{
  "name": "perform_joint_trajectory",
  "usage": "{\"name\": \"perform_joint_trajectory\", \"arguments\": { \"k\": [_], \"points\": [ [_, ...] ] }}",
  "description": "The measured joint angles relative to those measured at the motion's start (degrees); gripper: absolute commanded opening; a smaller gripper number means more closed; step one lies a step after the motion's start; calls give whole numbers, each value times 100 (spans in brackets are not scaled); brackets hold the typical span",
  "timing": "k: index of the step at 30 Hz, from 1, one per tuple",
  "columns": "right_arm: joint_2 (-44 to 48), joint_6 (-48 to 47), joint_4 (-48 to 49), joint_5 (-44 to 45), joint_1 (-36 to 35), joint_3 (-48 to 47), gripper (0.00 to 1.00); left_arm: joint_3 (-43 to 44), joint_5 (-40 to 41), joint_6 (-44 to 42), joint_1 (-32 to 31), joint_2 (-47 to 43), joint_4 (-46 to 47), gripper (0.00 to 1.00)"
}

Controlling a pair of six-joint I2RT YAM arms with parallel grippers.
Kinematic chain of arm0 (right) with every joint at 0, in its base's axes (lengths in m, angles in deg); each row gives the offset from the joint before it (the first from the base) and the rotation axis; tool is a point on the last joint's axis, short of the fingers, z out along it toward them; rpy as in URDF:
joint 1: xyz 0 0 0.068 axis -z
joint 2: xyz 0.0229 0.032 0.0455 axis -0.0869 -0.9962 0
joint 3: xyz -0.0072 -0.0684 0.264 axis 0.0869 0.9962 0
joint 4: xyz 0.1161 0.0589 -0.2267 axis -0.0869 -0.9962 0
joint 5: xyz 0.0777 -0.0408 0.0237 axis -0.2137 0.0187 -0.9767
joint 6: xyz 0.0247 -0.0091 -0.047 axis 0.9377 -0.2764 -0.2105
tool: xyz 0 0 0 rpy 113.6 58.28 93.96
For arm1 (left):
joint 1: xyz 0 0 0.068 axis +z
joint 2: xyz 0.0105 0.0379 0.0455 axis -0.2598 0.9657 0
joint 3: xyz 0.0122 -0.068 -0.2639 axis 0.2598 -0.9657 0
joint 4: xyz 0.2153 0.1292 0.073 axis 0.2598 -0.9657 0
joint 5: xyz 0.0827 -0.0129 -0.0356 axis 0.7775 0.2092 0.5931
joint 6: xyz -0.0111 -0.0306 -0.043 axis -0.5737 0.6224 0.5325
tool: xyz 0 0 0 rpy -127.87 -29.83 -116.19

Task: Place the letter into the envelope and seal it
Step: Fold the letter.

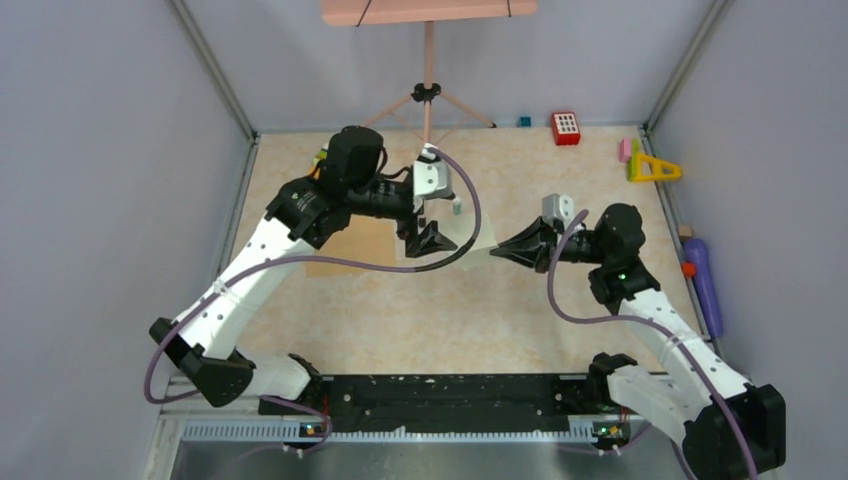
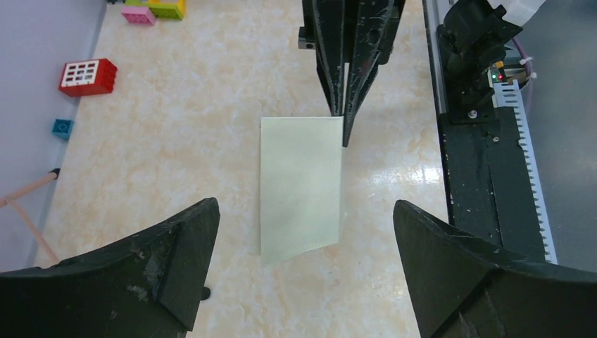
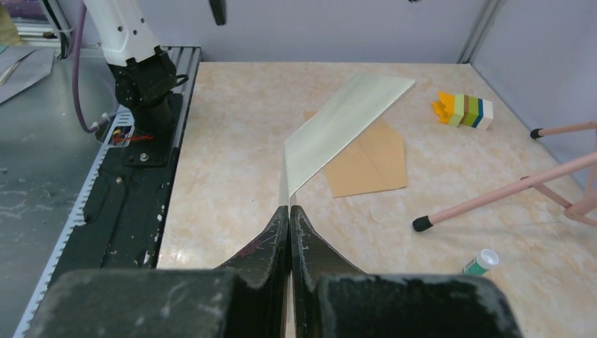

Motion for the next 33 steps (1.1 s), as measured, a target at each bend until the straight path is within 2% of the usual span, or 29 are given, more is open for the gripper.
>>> {"name": "perform_joint_trajectory", "arguments": {
  "k": [5, 10, 17, 25, 28, 33],
  "points": [
    [-52, 494, 326, 168, 101, 0, 0, -55, -28, -188, -96, -149, 55, 99],
    [-120, 852, 568, 273, 138, 0, 0, -81, 160, -455, -457, -15, 17, 99],
    [-127, 1086, 750, 280, 146, 0, 0, -81, 710, -772, -951, 557, -164, 97],
    [-125, 1270, 914, 162, 166, 0, 0, -79, 1300, -922, -1224, 911, -264, 95],
    [-125, 1250, 911, 127, 166, 0, 0, -39, 1440, -925, -1250, 957, -267, 81],
    [-125, 1213, 874, 103, 166, 0, 0, -9, 1512, -946, -1259, 977, -271, 37]
  ]
}}
